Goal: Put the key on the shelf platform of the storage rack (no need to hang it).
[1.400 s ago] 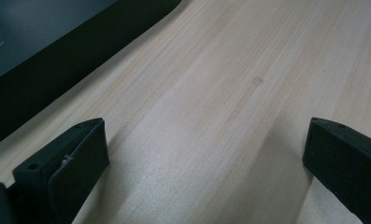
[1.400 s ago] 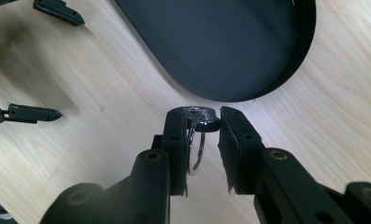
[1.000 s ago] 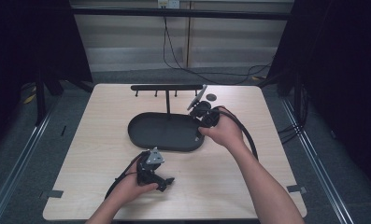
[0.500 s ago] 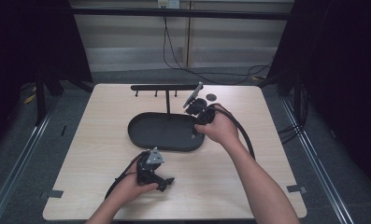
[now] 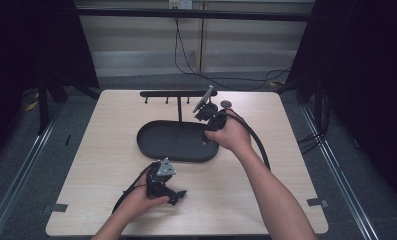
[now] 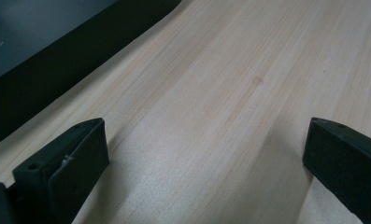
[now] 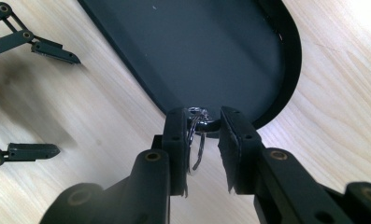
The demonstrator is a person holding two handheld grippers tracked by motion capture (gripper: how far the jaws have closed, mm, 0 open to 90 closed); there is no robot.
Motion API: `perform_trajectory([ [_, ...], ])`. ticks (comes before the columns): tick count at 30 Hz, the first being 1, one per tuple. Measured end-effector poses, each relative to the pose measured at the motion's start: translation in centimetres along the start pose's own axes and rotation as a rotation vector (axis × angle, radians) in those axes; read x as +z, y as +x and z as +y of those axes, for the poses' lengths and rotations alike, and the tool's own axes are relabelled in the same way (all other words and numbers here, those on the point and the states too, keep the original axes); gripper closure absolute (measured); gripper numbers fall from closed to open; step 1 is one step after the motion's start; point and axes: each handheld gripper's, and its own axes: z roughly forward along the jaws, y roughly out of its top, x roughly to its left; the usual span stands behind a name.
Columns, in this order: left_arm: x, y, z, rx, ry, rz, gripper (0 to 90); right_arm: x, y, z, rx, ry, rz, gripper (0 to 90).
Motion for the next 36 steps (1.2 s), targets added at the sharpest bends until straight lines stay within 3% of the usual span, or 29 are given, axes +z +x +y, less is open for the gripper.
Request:
perform_trajectory([
  [19,0.0,0.0,0.0,0.0,0.0,0.0,0.0,0.8,-0.7,0.9,0.038,-0.012,0.009,73.2],
  [36,0.0,0.0,0.0,0.0,0.0,0.0,0.0,1.7,-0.3,2.1,0.023,-0.014,0.009,73.2],
])
